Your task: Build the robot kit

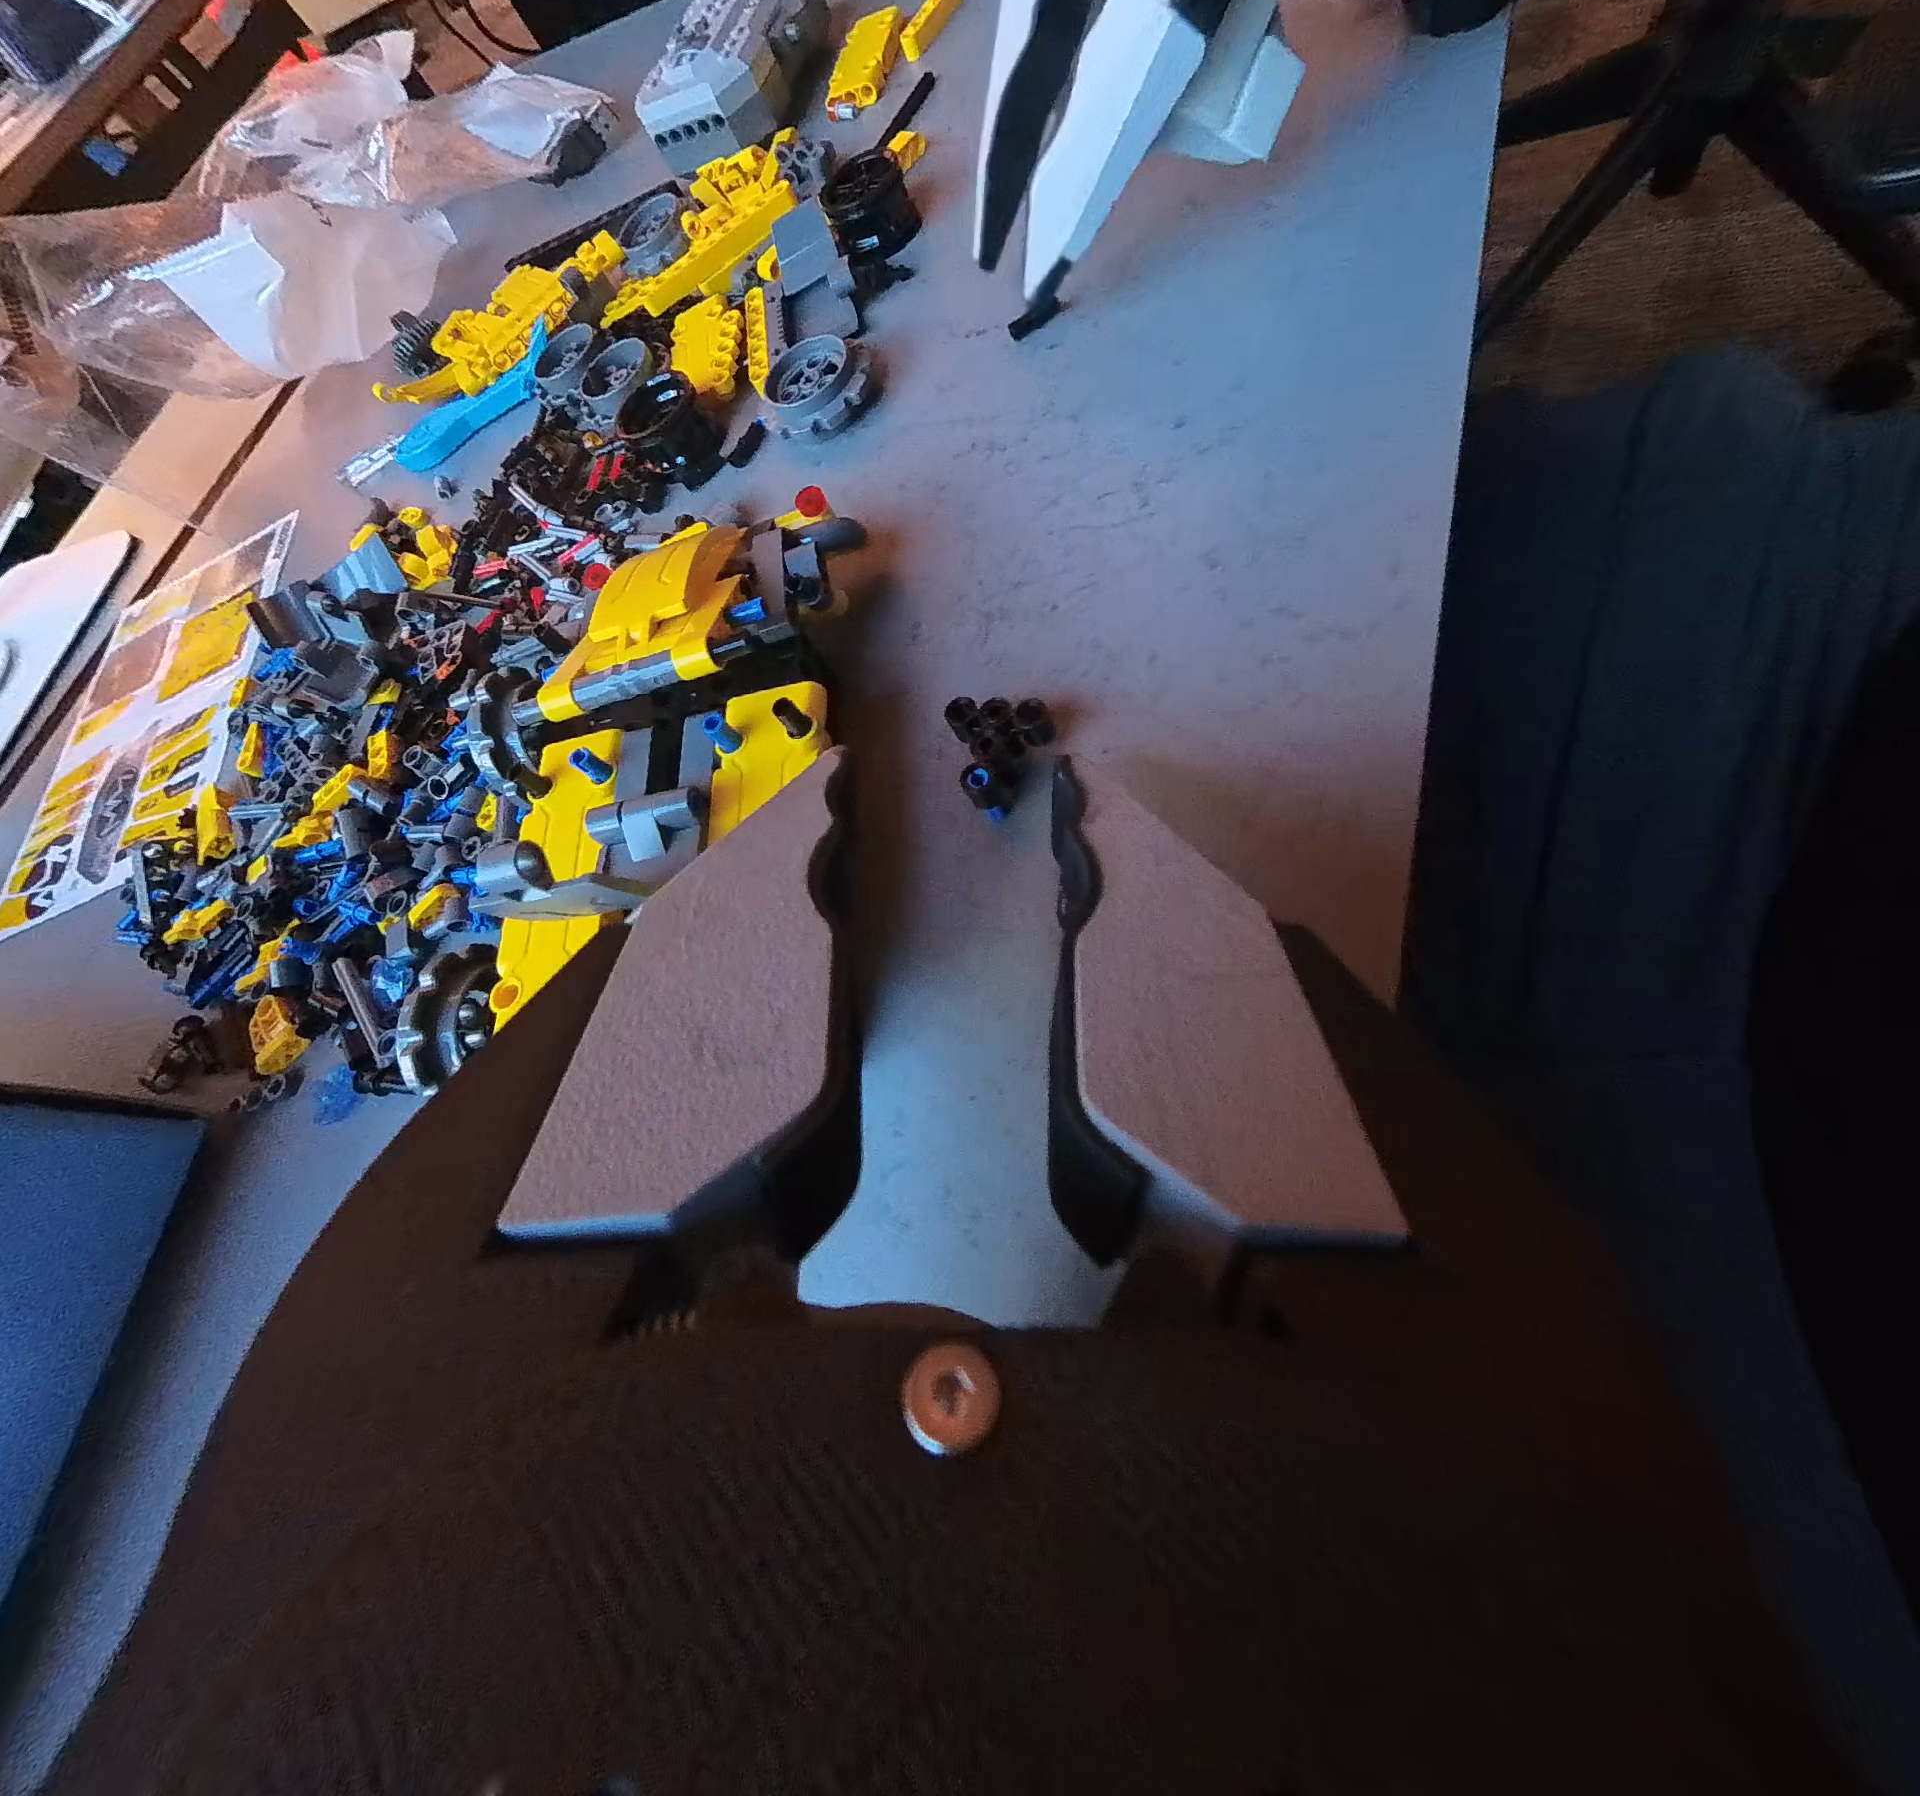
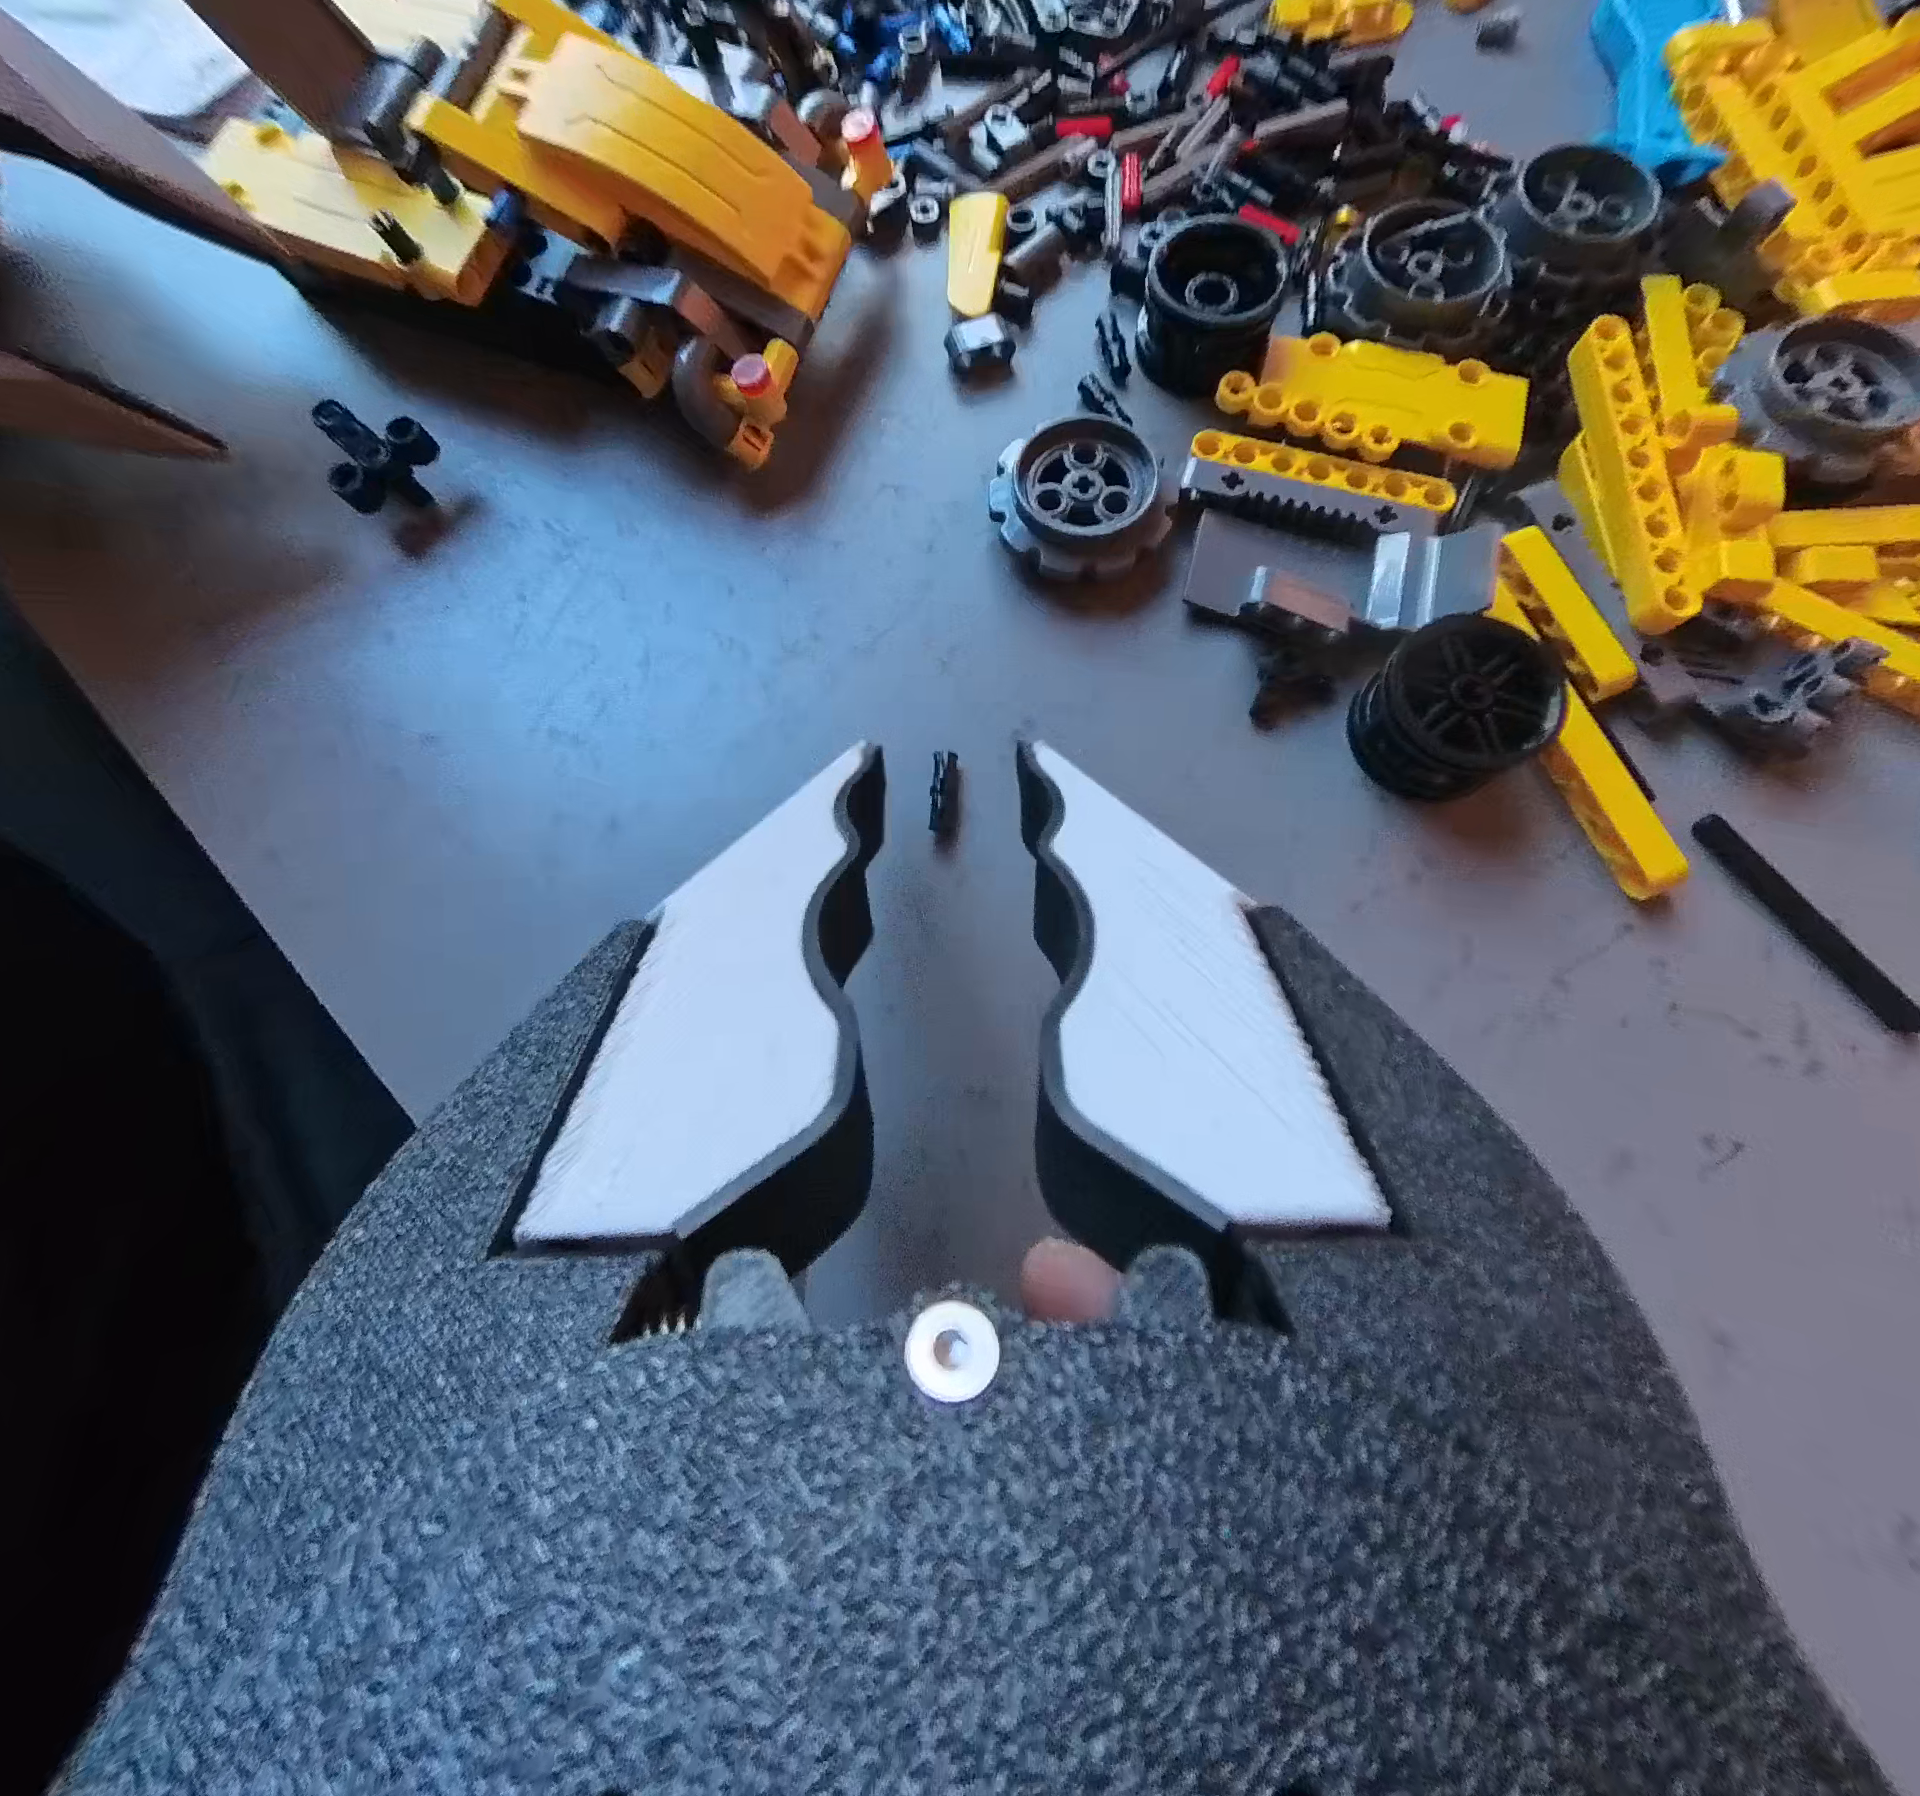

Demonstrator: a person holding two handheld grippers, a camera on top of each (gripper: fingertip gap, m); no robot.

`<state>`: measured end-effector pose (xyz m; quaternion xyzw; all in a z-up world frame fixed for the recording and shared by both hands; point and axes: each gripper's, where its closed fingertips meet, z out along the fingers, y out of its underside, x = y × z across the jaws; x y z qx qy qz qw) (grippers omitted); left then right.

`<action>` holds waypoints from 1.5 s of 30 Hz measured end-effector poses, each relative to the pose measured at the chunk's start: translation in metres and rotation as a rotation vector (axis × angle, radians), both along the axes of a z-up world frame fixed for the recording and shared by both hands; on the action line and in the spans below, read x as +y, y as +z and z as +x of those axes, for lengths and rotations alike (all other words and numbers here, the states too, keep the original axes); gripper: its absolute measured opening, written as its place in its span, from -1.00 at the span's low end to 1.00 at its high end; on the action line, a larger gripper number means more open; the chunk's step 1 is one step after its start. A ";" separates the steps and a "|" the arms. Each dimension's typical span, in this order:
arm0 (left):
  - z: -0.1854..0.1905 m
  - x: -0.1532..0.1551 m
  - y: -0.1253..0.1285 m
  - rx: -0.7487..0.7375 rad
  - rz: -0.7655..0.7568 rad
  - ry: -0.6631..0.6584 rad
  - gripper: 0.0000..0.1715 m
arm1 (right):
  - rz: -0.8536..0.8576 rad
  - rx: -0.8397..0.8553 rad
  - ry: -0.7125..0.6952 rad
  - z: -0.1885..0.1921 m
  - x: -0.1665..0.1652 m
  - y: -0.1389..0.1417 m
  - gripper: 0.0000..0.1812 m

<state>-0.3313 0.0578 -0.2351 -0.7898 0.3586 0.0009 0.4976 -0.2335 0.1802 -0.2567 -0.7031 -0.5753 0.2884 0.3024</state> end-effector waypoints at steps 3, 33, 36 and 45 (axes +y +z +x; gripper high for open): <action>0.000 0.000 -0.001 -0.001 -0.006 0.002 -0.61 | -0.028 -0.044 0.009 0.002 -0.002 -0.008 -0.77; 0.014 -0.015 -0.004 0.113 0.041 0.079 -0.52 | -0.073 0.040 0.245 -0.061 -0.075 0.004 -0.94; 0.016 -0.016 -0.009 0.132 0.016 0.063 -0.51 | -0.086 0.040 0.276 -0.068 -0.083 0.004 -0.94; 0.015 -0.015 -0.006 0.048 -0.020 0.057 -0.52 | -0.133 0.056 0.295 -0.071 -0.084 0.007 -0.94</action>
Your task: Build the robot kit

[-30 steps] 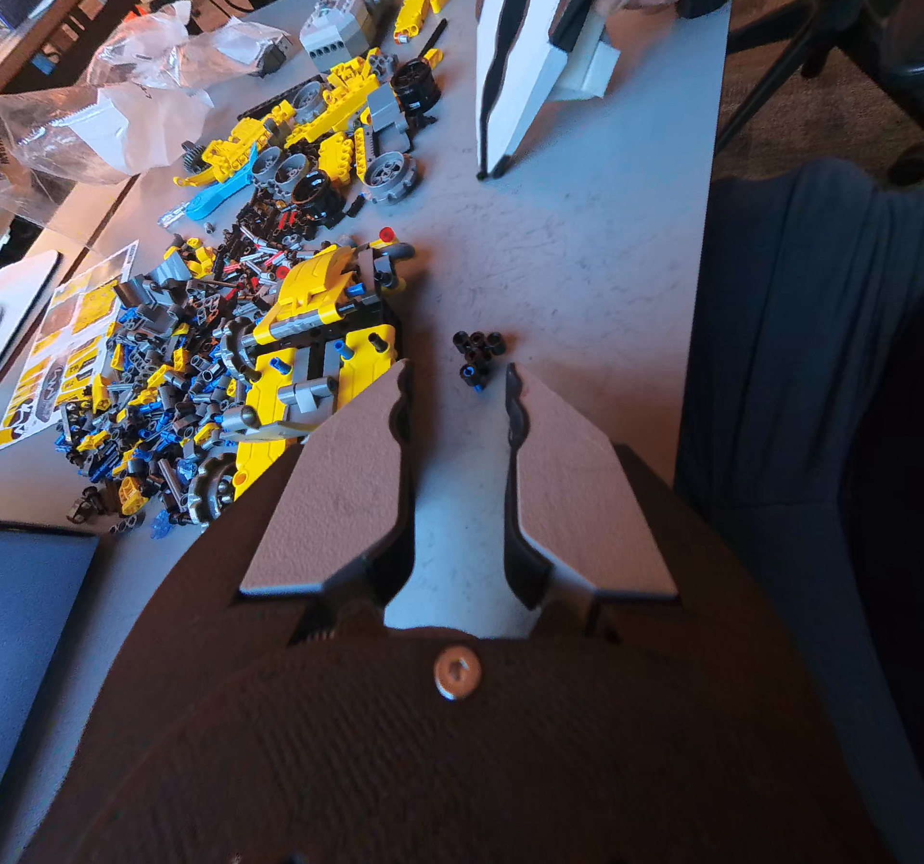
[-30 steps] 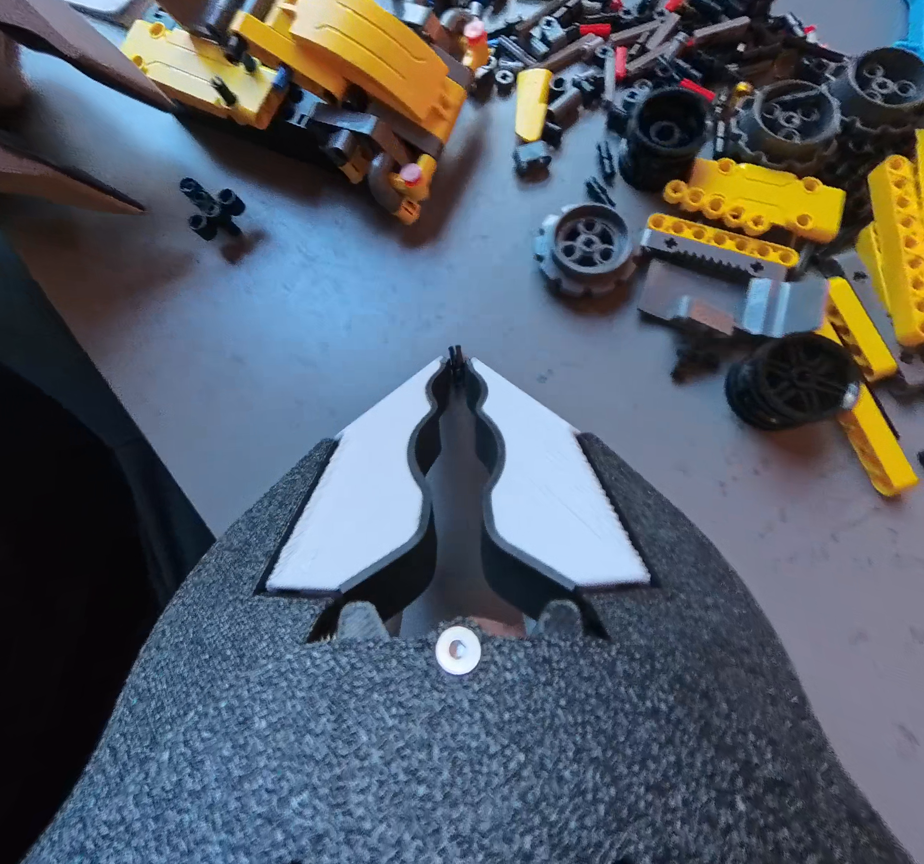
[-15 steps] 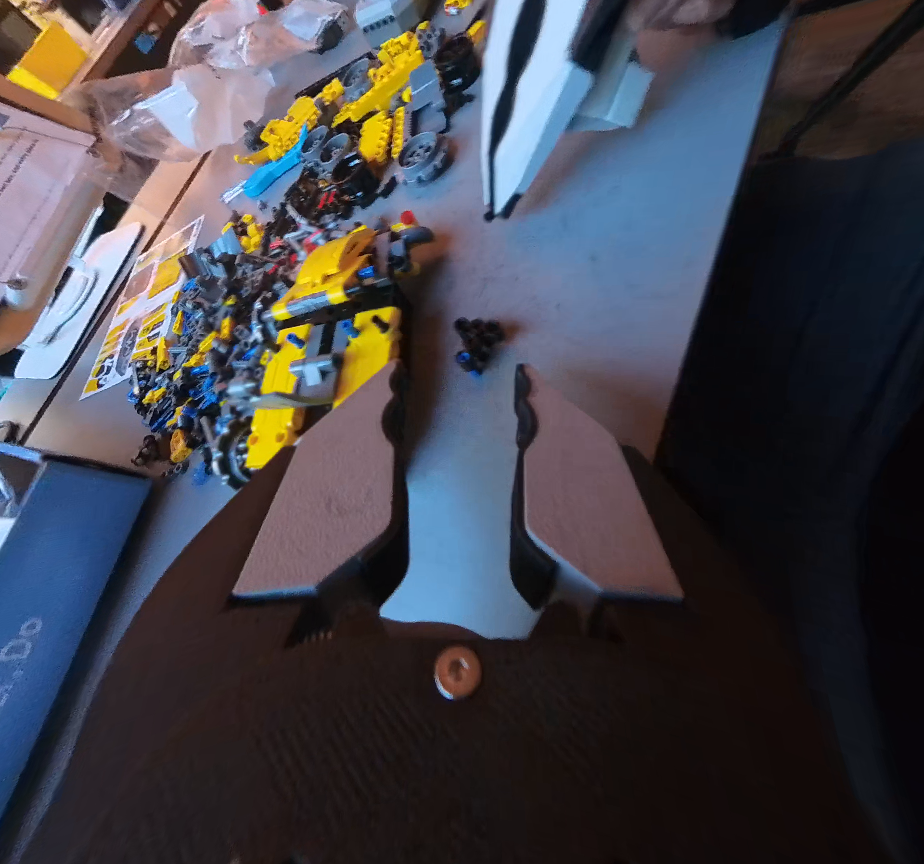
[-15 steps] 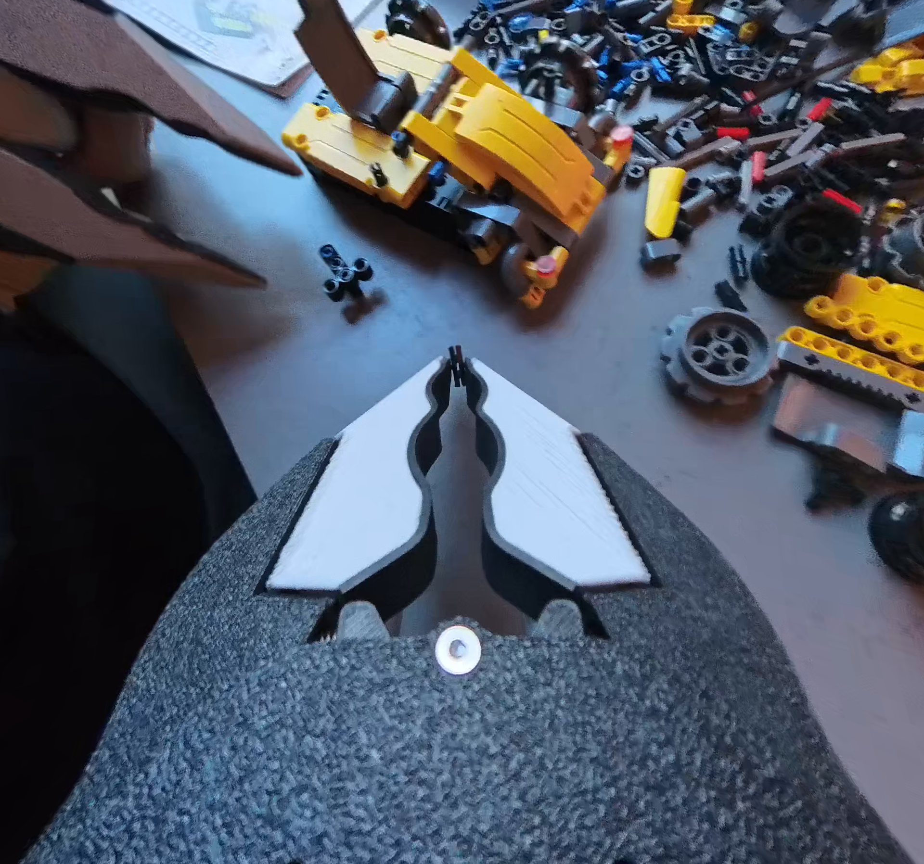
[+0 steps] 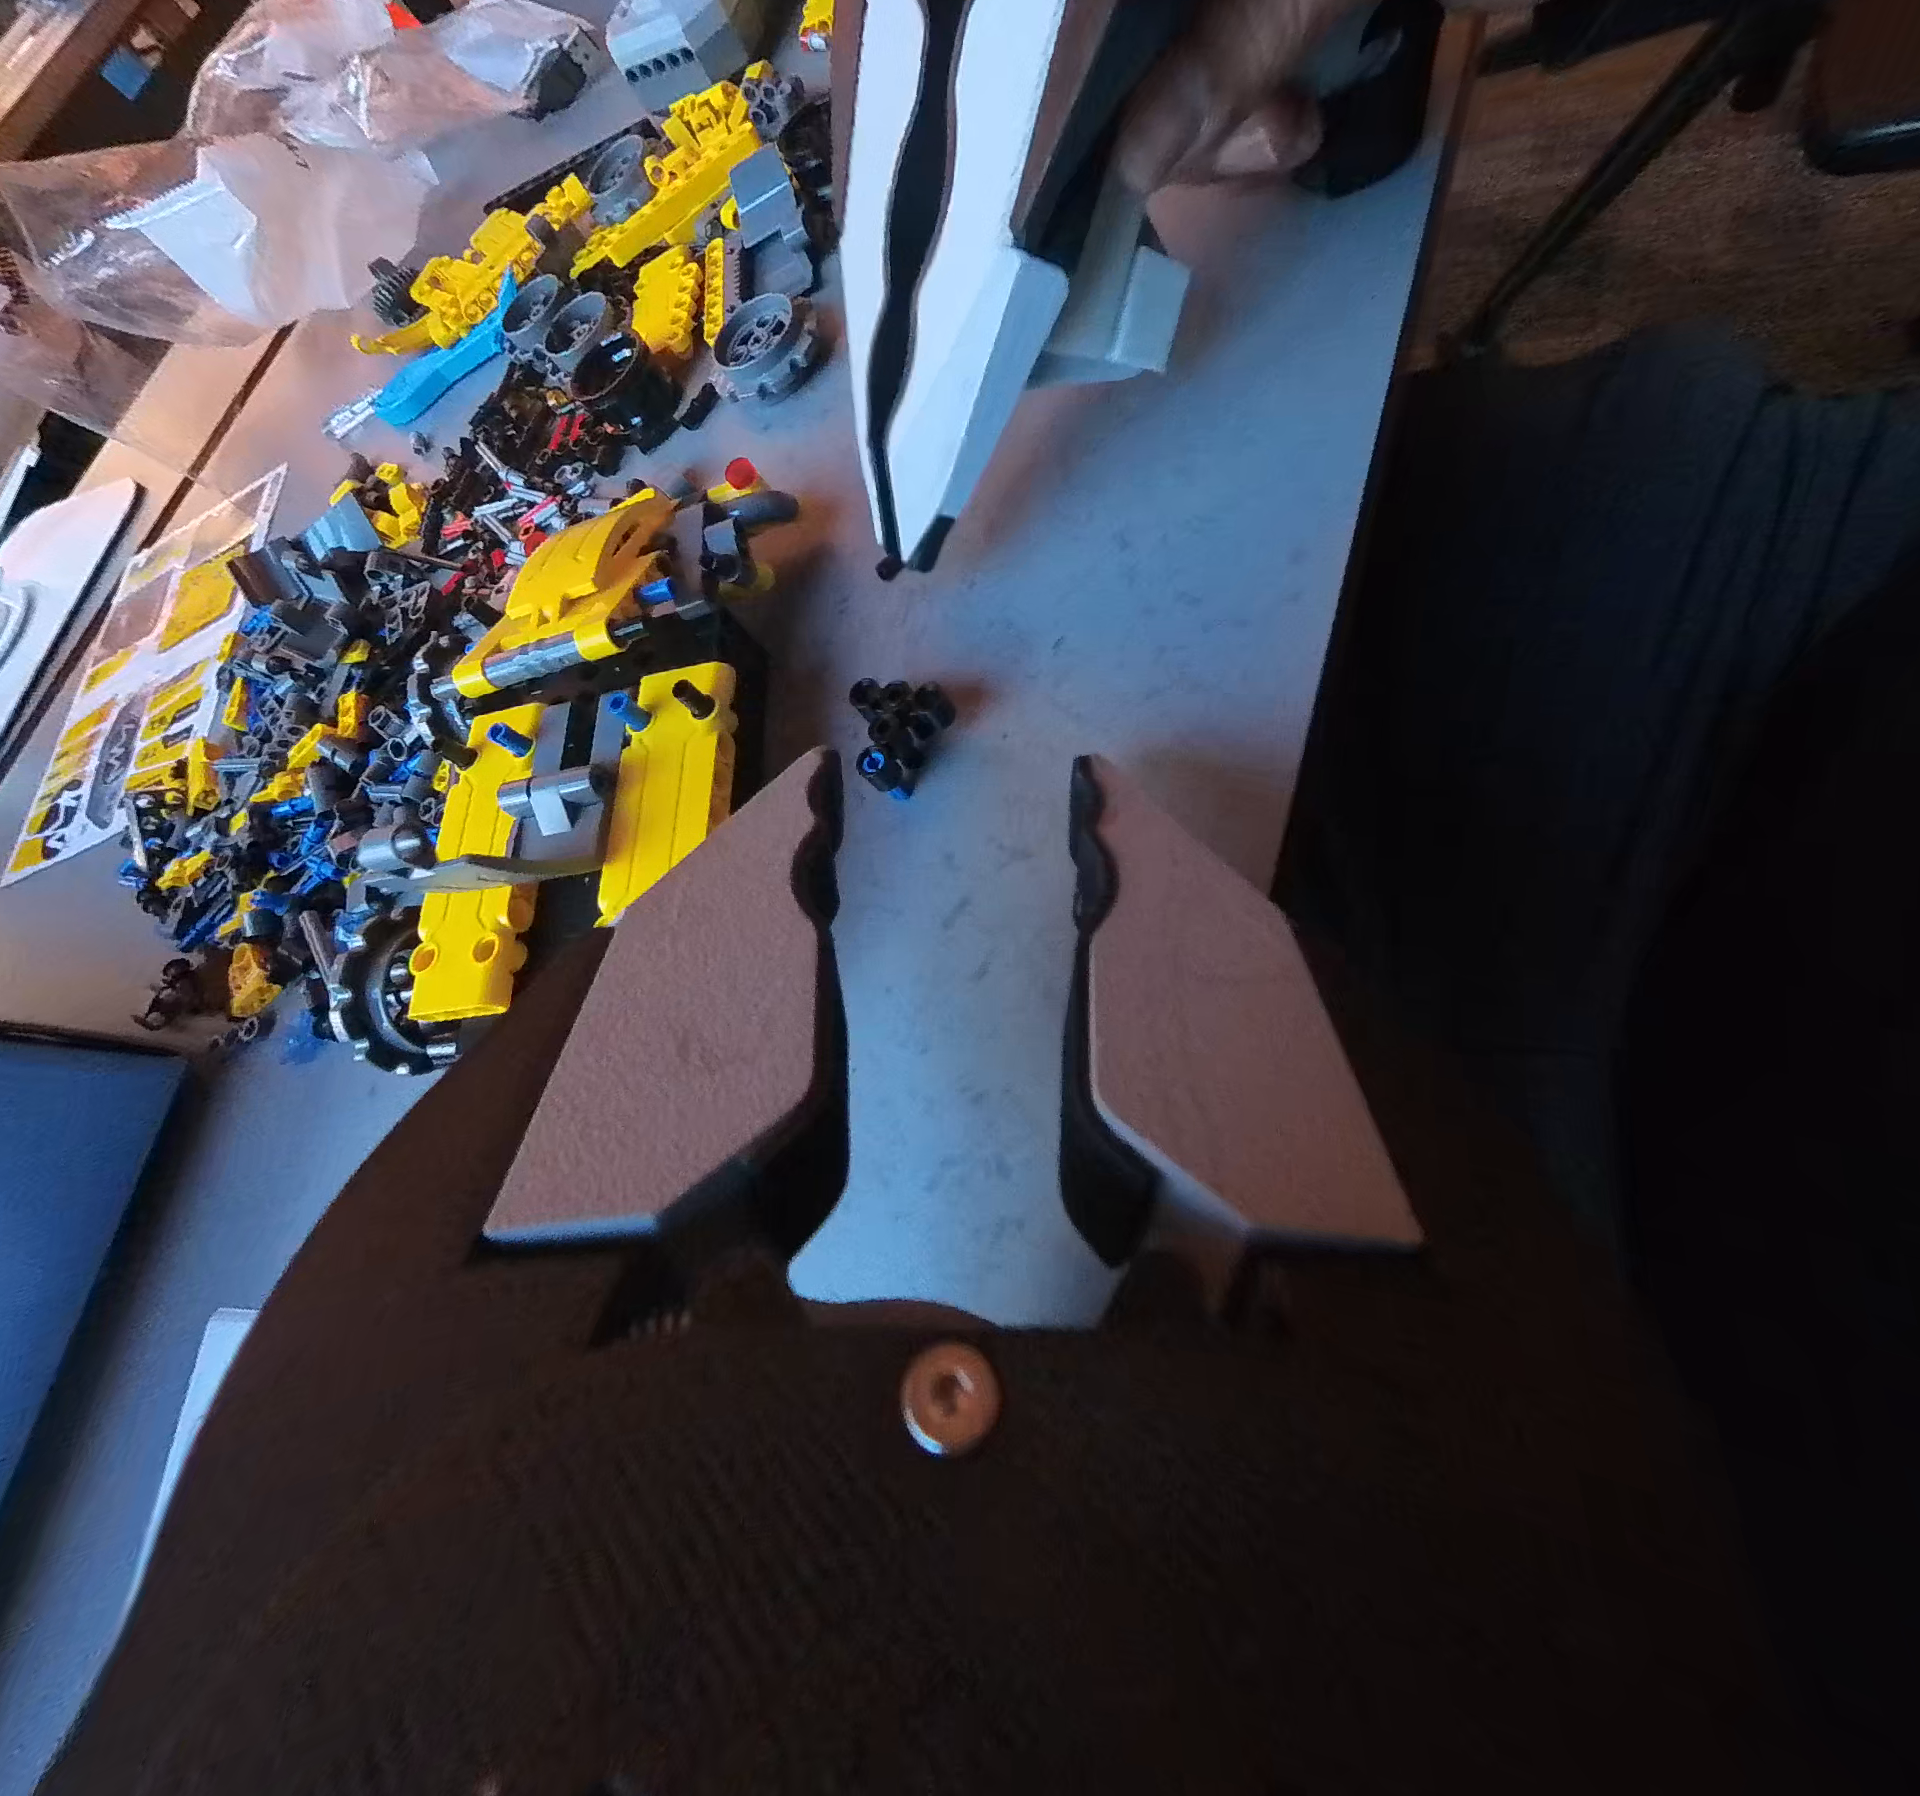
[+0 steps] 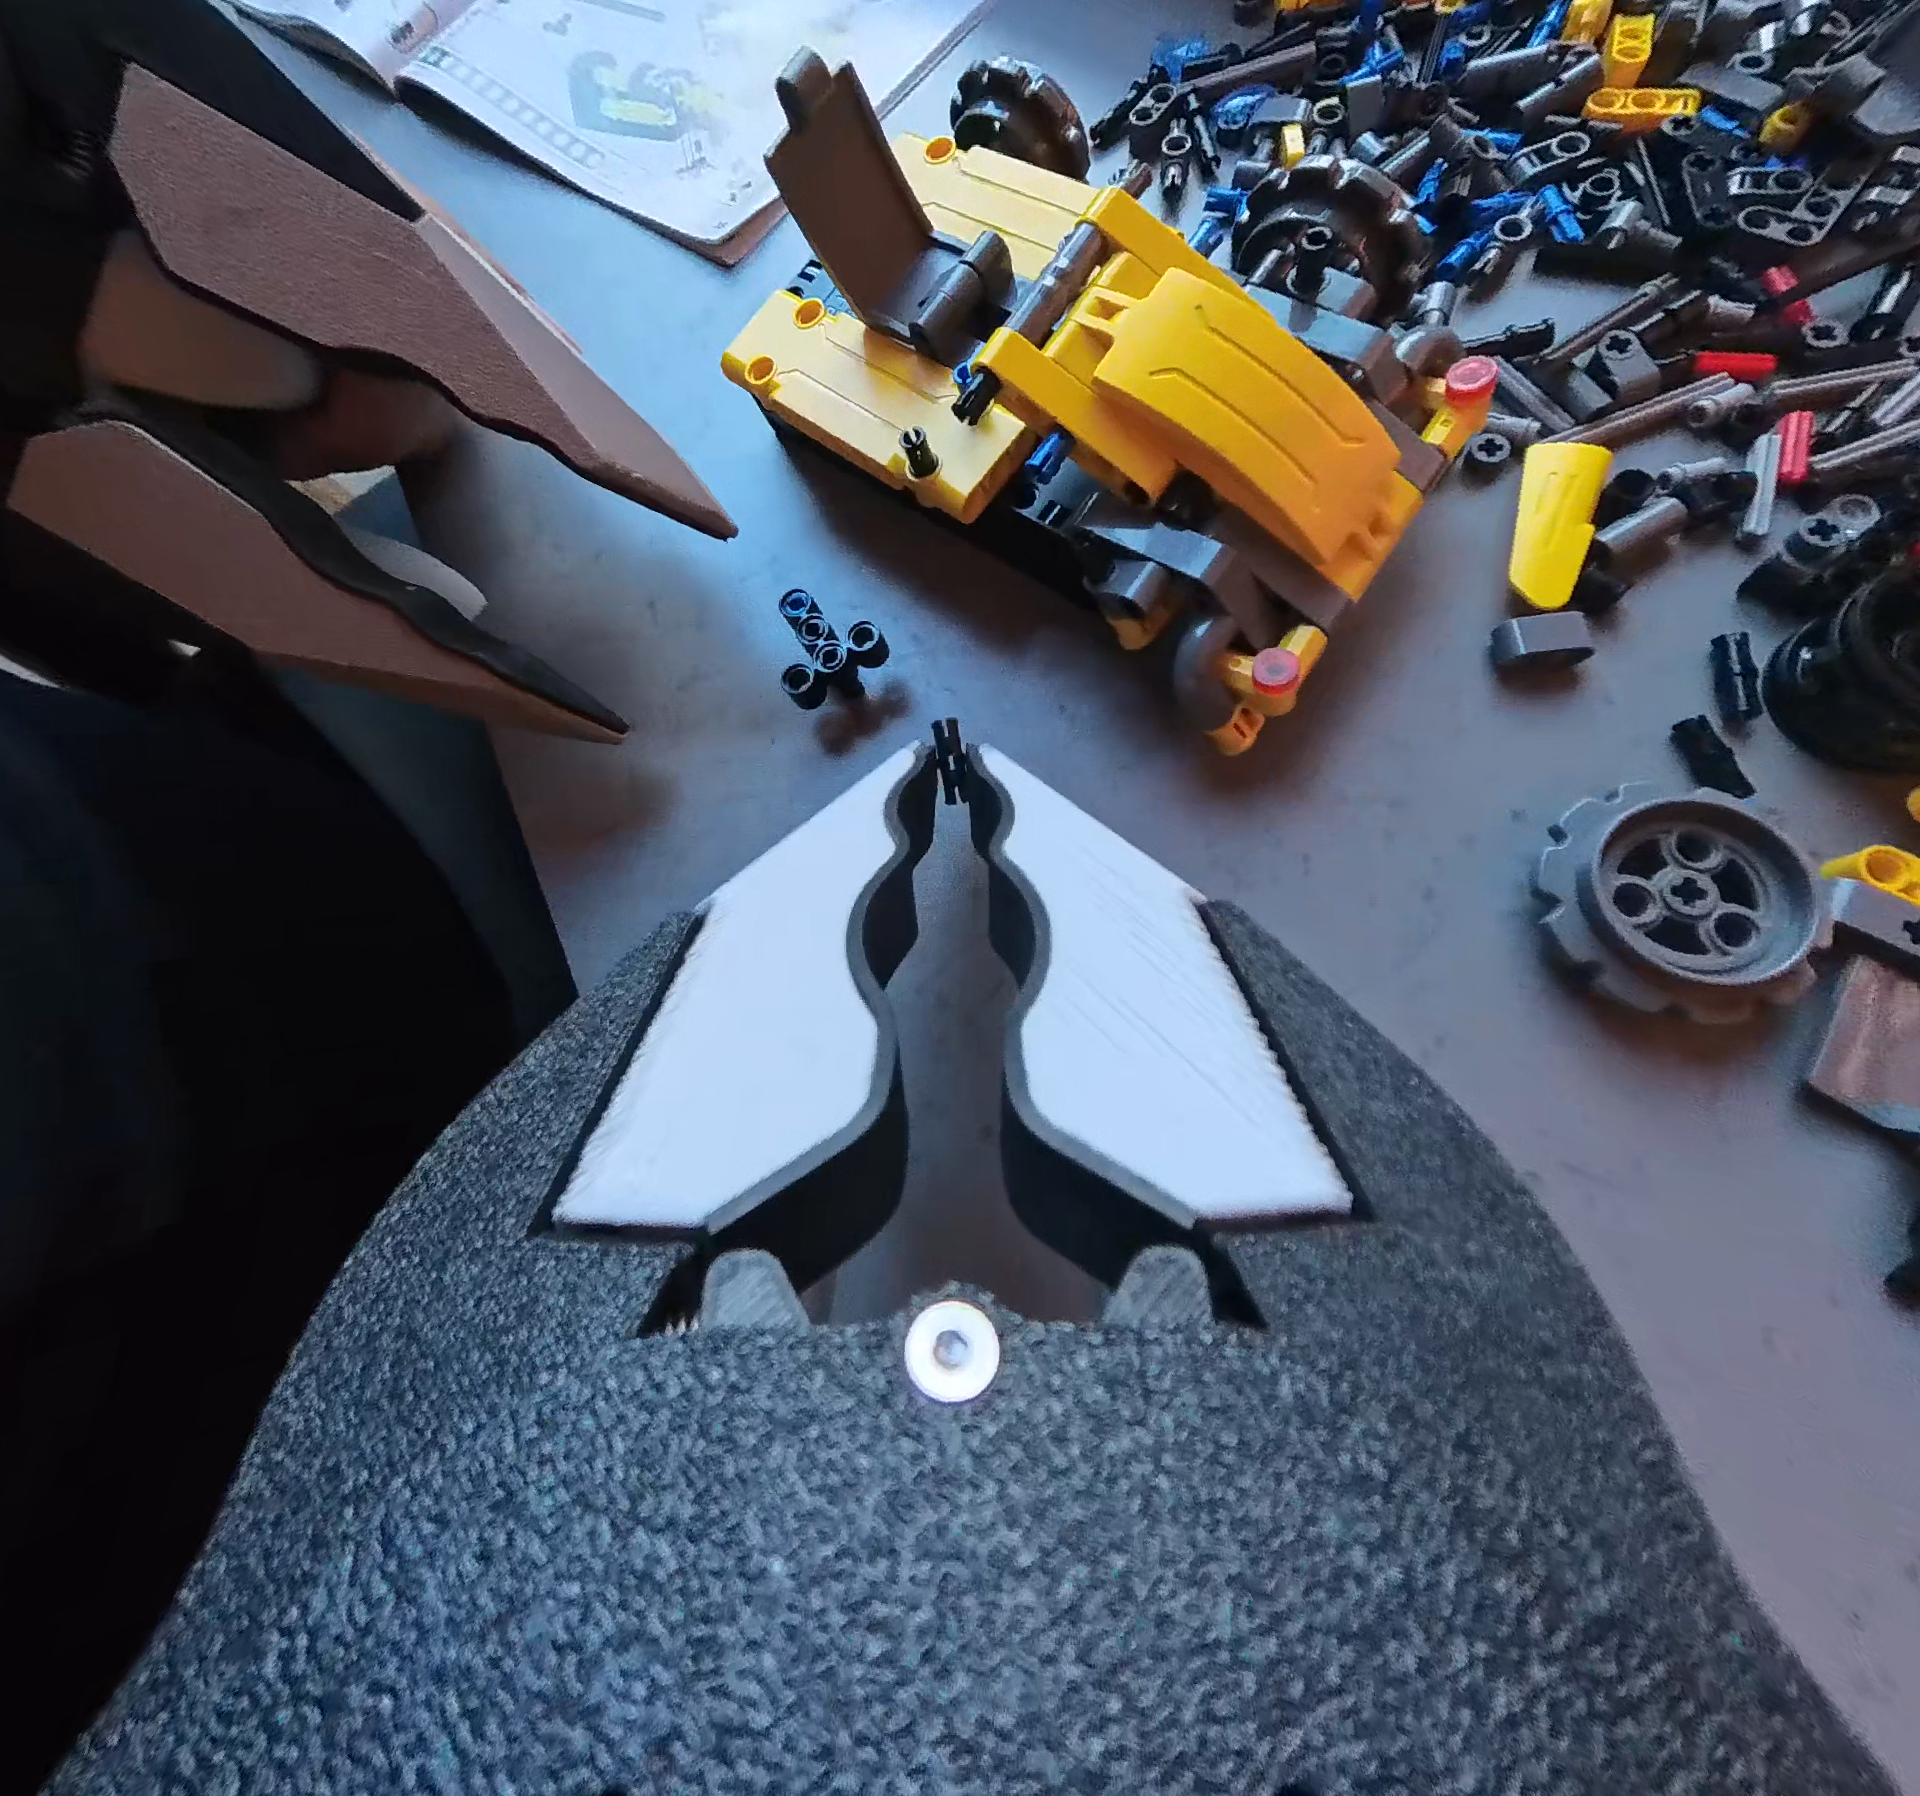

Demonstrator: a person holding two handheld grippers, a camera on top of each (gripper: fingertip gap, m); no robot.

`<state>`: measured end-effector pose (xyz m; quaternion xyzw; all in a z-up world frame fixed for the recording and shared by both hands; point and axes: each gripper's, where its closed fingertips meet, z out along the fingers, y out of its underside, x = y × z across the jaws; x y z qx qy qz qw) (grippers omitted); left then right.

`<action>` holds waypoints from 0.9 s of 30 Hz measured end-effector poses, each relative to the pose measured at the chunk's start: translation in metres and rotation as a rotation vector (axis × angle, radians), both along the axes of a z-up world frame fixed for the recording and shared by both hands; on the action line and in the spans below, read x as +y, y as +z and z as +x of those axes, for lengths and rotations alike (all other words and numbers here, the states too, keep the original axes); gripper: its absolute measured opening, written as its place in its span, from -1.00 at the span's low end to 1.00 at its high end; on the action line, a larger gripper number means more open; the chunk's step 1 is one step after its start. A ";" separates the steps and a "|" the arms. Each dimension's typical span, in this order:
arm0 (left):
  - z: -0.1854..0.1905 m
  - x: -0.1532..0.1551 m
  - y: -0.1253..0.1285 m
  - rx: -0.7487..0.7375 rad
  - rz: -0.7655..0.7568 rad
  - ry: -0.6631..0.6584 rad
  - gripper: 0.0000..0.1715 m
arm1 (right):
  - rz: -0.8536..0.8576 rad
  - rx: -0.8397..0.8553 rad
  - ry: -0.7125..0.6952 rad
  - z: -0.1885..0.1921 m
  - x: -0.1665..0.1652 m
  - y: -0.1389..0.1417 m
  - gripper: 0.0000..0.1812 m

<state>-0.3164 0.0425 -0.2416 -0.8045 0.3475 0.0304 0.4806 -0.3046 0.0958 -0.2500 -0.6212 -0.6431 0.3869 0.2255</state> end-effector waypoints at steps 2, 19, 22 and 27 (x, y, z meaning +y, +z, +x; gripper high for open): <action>0.001 -0.001 -0.001 0.015 0.004 -0.006 -0.52 | 0.000 0.006 -0.010 0.001 0.002 0.001 -0.94; 0.002 -0.001 -0.004 0.057 0.006 -0.013 -0.52 | 0.051 -0.061 -0.030 0.010 0.013 -0.010 -0.86; 0.002 -0.001 -0.006 0.056 -0.010 -0.012 -0.52 | 0.048 -0.060 -0.035 0.010 0.014 -0.010 -0.86; 0.003 -0.001 -0.006 0.054 -0.006 -0.015 -0.52 | 0.055 -0.070 -0.057 0.008 0.018 -0.012 -0.81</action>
